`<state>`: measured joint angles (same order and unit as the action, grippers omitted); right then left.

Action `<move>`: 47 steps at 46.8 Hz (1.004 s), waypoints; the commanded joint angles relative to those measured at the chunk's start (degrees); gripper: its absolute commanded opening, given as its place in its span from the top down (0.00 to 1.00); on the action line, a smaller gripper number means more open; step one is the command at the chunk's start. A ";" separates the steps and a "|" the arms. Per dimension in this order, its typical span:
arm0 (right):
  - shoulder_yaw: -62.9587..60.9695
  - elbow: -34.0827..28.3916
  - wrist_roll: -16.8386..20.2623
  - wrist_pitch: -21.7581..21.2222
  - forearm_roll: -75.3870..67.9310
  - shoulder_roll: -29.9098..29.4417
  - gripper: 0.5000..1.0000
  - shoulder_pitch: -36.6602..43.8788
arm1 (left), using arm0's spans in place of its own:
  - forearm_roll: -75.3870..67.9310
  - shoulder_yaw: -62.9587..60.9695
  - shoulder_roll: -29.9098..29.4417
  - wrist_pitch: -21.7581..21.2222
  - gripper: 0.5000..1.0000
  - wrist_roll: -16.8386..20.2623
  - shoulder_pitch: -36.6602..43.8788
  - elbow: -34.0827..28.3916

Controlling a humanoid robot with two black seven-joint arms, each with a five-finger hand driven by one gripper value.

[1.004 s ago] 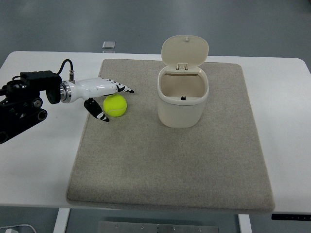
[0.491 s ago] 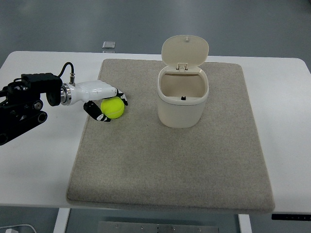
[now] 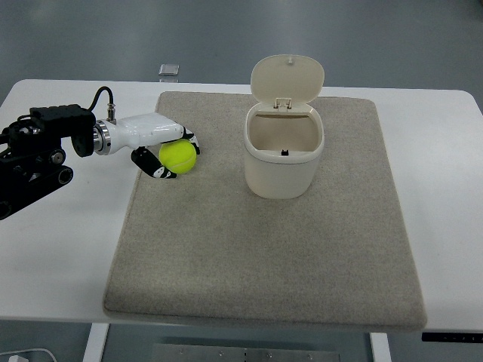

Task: Put tennis ball into box with left hand
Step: 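Close the left hand fingers around the yellow tennis ball, then lift the ball and carry it over the cream bin opening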

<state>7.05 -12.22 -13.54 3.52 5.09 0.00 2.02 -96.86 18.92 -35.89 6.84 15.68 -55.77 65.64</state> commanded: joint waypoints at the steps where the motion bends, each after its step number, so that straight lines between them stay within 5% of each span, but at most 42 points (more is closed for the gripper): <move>1: 0.07 0.00 0.00 0.00 0.00 0.00 0.12 0.00 | 0.00 -0.02 -2.25 0.01 1.00 0.23 -0.66 2.12; 23: -0.02 0.00 0.00 0.00 0.00 0.00 0.12 0.00 | 0.09 0.68 -10.69 1.07 1.00 0.58 -6.37 17.59; 47: -0.02 0.00 0.00 0.00 0.00 0.00 0.12 0.00 | 0.00 0.33 -5.60 4.58 1.00 2.34 -16.12 18.82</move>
<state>7.05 -12.23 -13.53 3.52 5.09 0.00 2.01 -96.78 19.43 -42.36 11.04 17.76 -71.09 84.25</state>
